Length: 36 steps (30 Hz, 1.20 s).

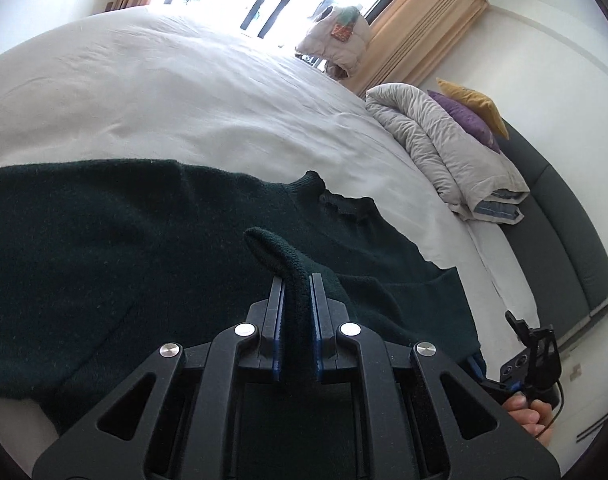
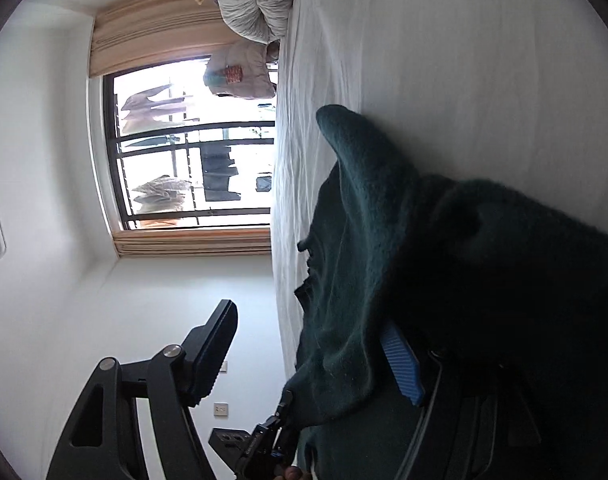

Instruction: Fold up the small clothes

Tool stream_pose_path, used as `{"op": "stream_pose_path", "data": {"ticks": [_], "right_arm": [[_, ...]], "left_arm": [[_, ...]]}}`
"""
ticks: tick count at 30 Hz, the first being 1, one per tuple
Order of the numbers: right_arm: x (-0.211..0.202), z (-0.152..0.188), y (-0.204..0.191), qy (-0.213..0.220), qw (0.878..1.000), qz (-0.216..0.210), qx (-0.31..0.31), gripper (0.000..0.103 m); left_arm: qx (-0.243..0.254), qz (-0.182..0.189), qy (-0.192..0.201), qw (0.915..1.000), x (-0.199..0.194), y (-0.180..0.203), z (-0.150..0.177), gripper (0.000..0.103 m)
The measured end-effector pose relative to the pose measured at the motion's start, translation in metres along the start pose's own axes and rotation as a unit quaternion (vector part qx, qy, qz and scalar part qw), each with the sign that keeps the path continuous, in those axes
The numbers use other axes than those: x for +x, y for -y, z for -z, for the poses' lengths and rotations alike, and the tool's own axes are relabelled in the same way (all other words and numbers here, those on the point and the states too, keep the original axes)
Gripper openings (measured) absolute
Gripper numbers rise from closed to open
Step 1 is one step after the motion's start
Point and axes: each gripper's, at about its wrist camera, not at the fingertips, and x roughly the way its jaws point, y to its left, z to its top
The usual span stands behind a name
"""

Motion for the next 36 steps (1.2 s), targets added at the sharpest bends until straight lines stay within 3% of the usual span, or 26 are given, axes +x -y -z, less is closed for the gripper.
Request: {"op": "stream_pose_path", "data": {"ticks": [2,5,10,13,18,22,25,29,30,31,32,33,34,35,36], "right_arm": [[0.002,0.002,0.003,0.001,0.999,0.042,0.022,0.074],[-0.009,0.003,0.007,0.011,0.997,0.067,0.043,0.074],[-0.055,-0.023,0.025,0.059,0.995,0.045,0.062,0.074],[-0.069,-0.032,0.034,0.049,0.993,0.015,0.103,0.074],[-0.080,-0.033,0.004,0.054,0.997,0.036,0.049,0.081],[-0.057,-0.036,-0.027,0.028,0.999,0.016,-0.005,0.081],[-0.011,-0.041,-0.048,-0.027,0.998,-0.035,-0.050,0.082],[0.054,-0.045,-0.032,-0.089,0.993,-0.007,-0.076,0.082],[0.060,-0.049,-0.022,-0.082,0.994,0.016,-0.076,0.081],[0.062,-0.056,-0.010,-0.069,0.994,0.031,-0.075,0.066],[0.063,-0.069,0.001,-0.057,0.994,0.037,-0.082,0.041],[0.060,-0.080,0.009,-0.043,0.995,0.045,-0.081,0.029],[0.055,-0.092,0.016,-0.022,0.996,0.064,-0.066,0.006],[0.050,-0.102,0.020,-0.004,0.995,0.072,-0.064,0.000],[0.045,-0.112,0.018,0.015,0.994,0.081,-0.074,0.000]], "left_arm": [[-0.010,0.000,-0.004,0.9999,-0.003,-0.005,0.005,0.010],[-0.021,-0.004,0.001,0.9998,-0.017,-0.007,0.011,0.010],[0.005,-0.019,0.008,0.9998,-0.035,0.001,0.009,0.010],[-0.014,-0.021,0.005,0.9997,-0.036,-0.006,0.013,0.010],[-0.049,-0.061,0.048,0.9957,-0.056,-0.020,0.011,0.010],[0.009,-0.031,0.063,0.9975,-0.059,0.011,0.001,0.010],[0.041,0.008,0.054,0.9976,-0.043,0.039,-0.003,0.010],[0.075,0.002,0.002,0.9972,-0.001,0.057,0.001,0.010],[0.078,-0.003,-0.013,0.9968,0.008,0.058,0.003,0.010],[0.082,-0.009,-0.026,0.9963,0.016,0.056,0.005,0.010],[0.084,-0.020,-0.037,0.9956,0.023,0.053,0.008,0.010],[0.085,-0.032,-0.048,0.9947,0.029,0.048,0.010,0.010],[0.081,-0.038,-0.056,0.9944,0.034,0.043,0.012,0.010],[0.070,-0.039,-0.061,0.9949,0.038,0.034,0.013,0.010],[0.060,-0.033,-0.063,0.9956,0.039,0.027,0.015,0.010]]}}
